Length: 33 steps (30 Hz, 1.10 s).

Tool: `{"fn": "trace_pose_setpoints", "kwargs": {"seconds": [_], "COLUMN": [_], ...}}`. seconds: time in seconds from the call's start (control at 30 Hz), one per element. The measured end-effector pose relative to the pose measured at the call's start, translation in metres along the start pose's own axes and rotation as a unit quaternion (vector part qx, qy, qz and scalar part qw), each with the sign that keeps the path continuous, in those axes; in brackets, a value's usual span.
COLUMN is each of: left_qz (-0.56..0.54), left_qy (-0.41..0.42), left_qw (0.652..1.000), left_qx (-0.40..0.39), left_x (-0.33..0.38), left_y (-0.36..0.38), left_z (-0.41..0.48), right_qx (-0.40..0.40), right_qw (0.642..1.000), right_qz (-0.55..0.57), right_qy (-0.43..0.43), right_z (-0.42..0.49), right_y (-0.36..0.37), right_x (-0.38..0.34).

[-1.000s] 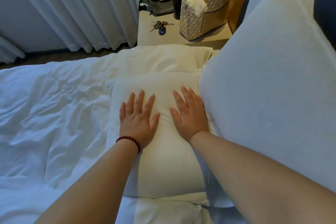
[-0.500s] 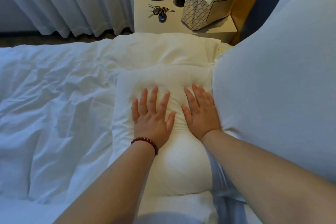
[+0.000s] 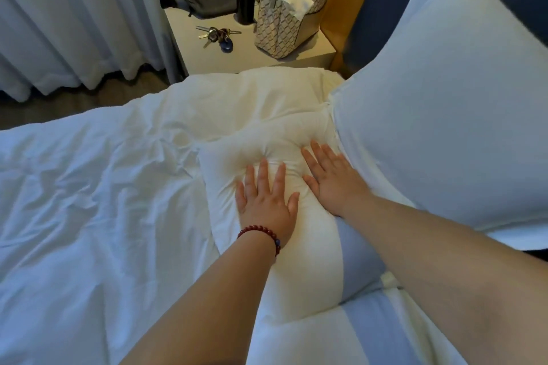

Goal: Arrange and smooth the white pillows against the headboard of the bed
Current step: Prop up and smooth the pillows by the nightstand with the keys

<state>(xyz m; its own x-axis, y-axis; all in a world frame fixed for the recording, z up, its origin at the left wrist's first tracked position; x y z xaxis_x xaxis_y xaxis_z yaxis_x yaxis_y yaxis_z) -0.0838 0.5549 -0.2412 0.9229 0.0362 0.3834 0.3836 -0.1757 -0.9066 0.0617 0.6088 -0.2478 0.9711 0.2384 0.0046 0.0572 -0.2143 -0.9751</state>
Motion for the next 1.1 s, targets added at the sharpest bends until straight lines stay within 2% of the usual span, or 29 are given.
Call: {"fn": "trace_pose_setpoints", "kwargs": {"seconds": [0.17, 0.33, 0.4, 0.53, 0.6, 0.7, 0.77, 0.83, 0.97, 1.1], "left_qz": [0.006, 0.016, 0.019, 0.011, 0.018, 0.044, 0.045, 0.061, 0.084, 0.105], "left_qy": [0.027, 0.02, 0.013, -0.002, -0.025, -0.055, -0.049, -0.052, -0.098, -0.119], "left_qw": [0.999, 0.999, 0.999, 0.999, 1.0, 0.991, 0.984, 0.985, 0.989, 0.984], "left_qx": [-0.037, -0.04, -0.036, -0.035, -0.006, 0.112, 0.164, 0.152, 0.071, 0.081], "left_x": [-0.006, -0.002, -0.002, 0.0, 0.004, 0.026, 0.046, 0.055, 0.041, 0.042], "left_y": [-0.006, -0.007, -0.009, -0.013, -0.023, -0.058, -0.075, -0.076, -0.051, -0.038], "left_z": [-0.002, -0.005, -0.006, -0.005, -0.005, 0.006, 0.027, 0.051, 0.072, 0.071], "right_qx": [-0.066, -0.118, -0.108, -0.009, 0.018, 0.015, -0.005, -0.02, -0.075, -0.122], "right_qw": [0.997, 0.993, 0.993, 0.994, 0.993, 0.988, 0.984, 0.983, 0.982, 0.967], "right_qz": [-0.017, 0.026, 0.052, 0.079, 0.058, 0.066, 0.068, 0.076, 0.12, 0.182], "right_qy": [0.019, -0.004, -0.019, -0.079, -0.101, -0.14, -0.166, -0.169, -0.125, -0.127], "right_z": [-0.003, 0.003, 0.009, 0.031, 0.047, 0.075, 0.098, 0.126, 0.167, 0.185], "right_y": [-0.011, -0.024, -0.039, -0.081, -0.095, -0.111, -0.118, -0.119, -0.094, -0.061], "right_x": [-0.007, -0.002, 0.002, 0.011, 0.013, 0.012, 0.012, 0.018, 0.025, 0.017]}}
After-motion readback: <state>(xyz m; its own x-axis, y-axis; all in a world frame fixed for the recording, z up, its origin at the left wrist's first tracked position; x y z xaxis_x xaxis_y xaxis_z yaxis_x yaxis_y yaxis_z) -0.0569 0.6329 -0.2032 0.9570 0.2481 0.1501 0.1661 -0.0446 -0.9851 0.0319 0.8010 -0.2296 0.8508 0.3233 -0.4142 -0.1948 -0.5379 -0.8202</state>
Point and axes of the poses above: each hand's wrist, its own z-axis towards the middle knuckle, its own y-axis out of the palm, x = y × z, the point moved 9 cm from there along z, towards the middle knuckle, and after that the axes turned 6 degrees about x, right-handed, at the moved point
